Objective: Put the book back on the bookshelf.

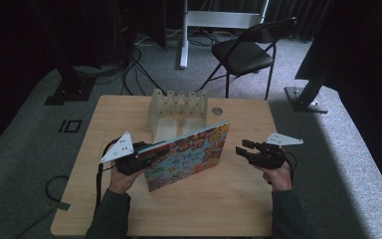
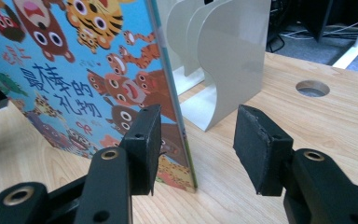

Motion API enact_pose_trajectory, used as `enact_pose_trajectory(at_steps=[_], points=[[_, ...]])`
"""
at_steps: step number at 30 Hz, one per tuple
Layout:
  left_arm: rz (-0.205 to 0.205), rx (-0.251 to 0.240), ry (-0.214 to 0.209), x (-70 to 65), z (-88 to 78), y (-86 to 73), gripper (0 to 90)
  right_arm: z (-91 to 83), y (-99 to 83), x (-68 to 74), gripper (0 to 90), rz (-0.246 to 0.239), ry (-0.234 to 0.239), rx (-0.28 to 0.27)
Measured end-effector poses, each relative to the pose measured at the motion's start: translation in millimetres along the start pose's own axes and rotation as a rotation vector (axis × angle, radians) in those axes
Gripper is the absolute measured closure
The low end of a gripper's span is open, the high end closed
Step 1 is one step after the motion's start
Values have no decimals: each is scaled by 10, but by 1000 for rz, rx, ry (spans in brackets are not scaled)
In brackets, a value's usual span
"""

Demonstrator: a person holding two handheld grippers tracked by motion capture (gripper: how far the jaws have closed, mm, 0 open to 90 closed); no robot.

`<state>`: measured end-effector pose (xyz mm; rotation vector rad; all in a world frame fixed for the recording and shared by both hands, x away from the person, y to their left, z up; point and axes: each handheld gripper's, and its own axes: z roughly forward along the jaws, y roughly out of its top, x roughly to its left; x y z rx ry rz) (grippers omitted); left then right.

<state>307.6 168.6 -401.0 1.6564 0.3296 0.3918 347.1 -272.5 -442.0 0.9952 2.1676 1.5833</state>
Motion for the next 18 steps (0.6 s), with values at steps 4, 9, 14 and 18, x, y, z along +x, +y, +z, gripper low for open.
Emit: enact_pose_trajectory(at_steps=[4,9,14,18], points=[[-3,-6,4,6,8,-10,785,25,-35,11,511,-14,-24,22],[-11,-13,-2,17,46,-33,750,35,-70,16,508,-16,-36,36],[-16,-22,-10,22,43,-37,715,16,-95,6,507,-13,-41,37],[-18,-37,-12,16,45,-48,714,5,-154,-17,506,-6,-50,42]])
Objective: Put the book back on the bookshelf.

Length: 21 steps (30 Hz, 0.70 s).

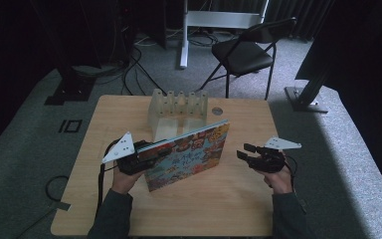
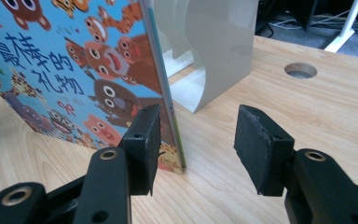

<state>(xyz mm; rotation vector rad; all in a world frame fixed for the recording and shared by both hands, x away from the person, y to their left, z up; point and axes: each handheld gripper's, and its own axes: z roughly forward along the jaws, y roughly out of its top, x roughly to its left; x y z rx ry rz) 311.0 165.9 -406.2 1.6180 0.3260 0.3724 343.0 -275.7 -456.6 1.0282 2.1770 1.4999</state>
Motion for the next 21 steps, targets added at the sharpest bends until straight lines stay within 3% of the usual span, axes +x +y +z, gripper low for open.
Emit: enact_pose_trajectory(at_steps=[14,21], points=[[14,10,-9,-22,31,-55,781,23,-180,-58,506,8,-49,46],[18,10,-9,-26,29,-56,796,58,-299,-106,506,8,-99,81]])
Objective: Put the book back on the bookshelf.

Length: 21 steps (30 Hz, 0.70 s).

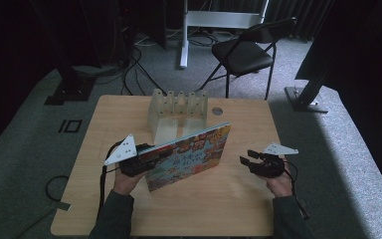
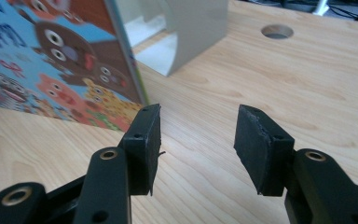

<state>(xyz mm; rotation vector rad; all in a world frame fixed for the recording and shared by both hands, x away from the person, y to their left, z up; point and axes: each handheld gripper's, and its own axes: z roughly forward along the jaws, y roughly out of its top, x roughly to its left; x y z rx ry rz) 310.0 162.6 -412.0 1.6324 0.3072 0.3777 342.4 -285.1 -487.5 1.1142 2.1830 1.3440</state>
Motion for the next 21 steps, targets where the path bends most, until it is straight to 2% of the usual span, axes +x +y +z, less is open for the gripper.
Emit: enact_pose_trajectory(at_steps=[8,16,21], points=[[1,-3,11,-15,1,-4,802,66,-167,-73,505,-5,-90,53],[6,-2,28,-69,6,-2,806,95,-250,-126,504,7,-128,71],[8,0,36,-95,7,3,806,138,-287,-143,491,-2,-159,102]])
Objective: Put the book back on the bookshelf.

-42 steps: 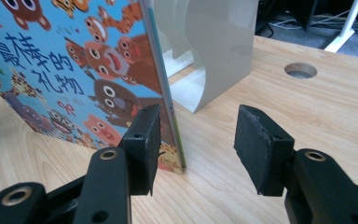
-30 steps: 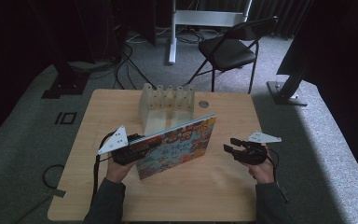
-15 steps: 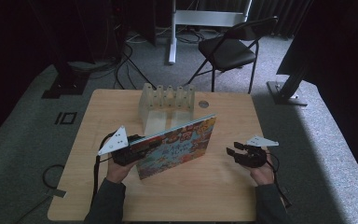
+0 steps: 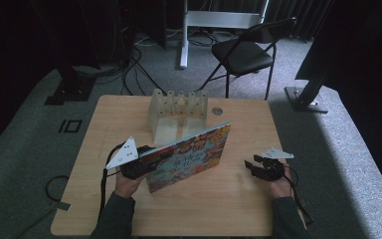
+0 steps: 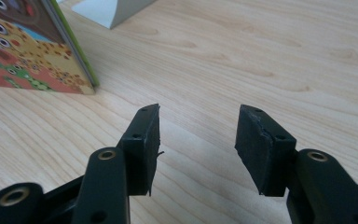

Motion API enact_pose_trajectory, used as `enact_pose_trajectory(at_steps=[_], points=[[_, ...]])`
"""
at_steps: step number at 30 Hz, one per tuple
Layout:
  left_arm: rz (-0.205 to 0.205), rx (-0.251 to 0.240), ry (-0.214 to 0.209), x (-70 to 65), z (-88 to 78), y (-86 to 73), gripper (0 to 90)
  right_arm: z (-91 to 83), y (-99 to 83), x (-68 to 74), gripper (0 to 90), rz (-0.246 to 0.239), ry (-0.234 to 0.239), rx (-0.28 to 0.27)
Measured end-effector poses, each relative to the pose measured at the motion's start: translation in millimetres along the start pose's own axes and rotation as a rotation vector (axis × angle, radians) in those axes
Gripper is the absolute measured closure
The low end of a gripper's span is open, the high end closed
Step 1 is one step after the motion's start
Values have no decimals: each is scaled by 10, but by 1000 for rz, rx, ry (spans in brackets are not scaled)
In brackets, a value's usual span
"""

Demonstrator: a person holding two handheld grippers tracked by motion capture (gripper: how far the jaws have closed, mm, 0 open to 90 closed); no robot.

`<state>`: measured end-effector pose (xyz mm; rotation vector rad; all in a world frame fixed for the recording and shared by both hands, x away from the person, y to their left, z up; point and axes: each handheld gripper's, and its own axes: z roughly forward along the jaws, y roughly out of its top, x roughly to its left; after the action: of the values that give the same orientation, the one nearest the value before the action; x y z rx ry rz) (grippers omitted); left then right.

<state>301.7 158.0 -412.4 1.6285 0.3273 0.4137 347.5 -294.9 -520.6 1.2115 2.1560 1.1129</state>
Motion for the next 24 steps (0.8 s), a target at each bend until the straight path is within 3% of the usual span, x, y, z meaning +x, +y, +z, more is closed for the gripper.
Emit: enact_pose_trajectory(at_steps=[24], points=[[7,6,49,-84,-66,3,807,124,-87,-14,467,-21,-46,71]])
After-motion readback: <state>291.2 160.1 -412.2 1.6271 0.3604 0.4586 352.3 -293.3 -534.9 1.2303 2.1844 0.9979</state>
